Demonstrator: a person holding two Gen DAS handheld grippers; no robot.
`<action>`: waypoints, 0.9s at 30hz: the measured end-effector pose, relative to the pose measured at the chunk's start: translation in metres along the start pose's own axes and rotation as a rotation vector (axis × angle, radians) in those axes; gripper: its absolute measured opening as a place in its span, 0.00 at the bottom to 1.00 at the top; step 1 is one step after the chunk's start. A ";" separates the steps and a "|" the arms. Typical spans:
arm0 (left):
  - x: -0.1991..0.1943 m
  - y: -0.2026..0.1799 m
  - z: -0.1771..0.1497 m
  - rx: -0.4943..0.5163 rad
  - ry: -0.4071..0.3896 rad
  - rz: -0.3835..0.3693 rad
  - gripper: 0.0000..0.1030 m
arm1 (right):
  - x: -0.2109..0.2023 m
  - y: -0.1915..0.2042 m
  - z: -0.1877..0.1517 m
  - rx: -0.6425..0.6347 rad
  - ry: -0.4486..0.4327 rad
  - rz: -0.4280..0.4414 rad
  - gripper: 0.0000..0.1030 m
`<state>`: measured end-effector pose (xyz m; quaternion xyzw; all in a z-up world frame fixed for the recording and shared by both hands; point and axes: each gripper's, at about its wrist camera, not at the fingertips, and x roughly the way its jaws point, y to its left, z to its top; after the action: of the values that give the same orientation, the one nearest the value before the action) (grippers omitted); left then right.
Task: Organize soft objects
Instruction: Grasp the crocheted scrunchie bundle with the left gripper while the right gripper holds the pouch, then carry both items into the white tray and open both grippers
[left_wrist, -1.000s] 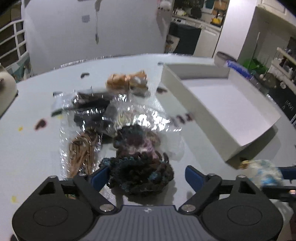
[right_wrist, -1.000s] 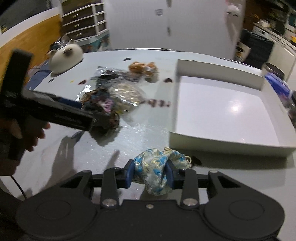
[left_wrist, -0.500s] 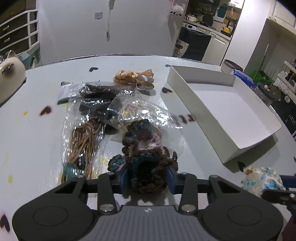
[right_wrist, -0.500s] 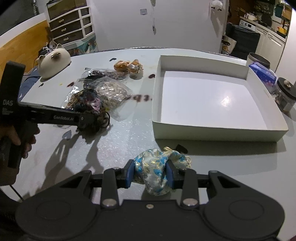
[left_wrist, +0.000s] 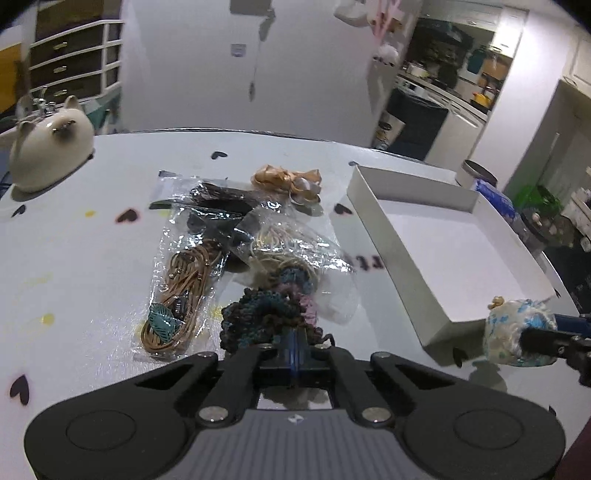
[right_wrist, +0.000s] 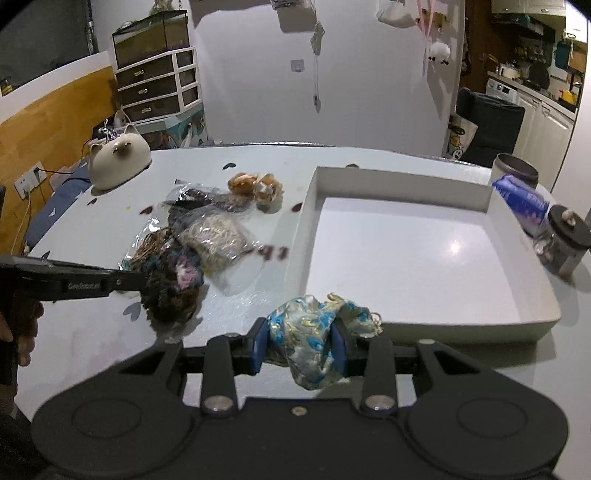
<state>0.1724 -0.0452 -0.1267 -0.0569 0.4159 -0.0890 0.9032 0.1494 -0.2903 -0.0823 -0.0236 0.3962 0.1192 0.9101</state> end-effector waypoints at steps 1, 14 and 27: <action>-0.001 -0.003 0.000 -0.006 -0.003 0.012 0.02 | -0.001 -0.005 0.001 -0.002 0.000 0.012 0.36; 0.049 -0.008 0.002 -0.057 0.058 0.107 0.72 | -0.008 -0.032 -0.005 -0.044 0.034 0.059 0.36; 0.043 -0.005 0.002 -0.005 0.075 0.036 0.45 | -0.016 -0.021 -0.022 0.080 0.010 -0.023 0.36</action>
<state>0.2007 -0.0590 -0.1563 -0.0481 0.4506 -0.0739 0.8884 0.1283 -0.3163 -0.0868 0.0076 0.4050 0.0929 0.9096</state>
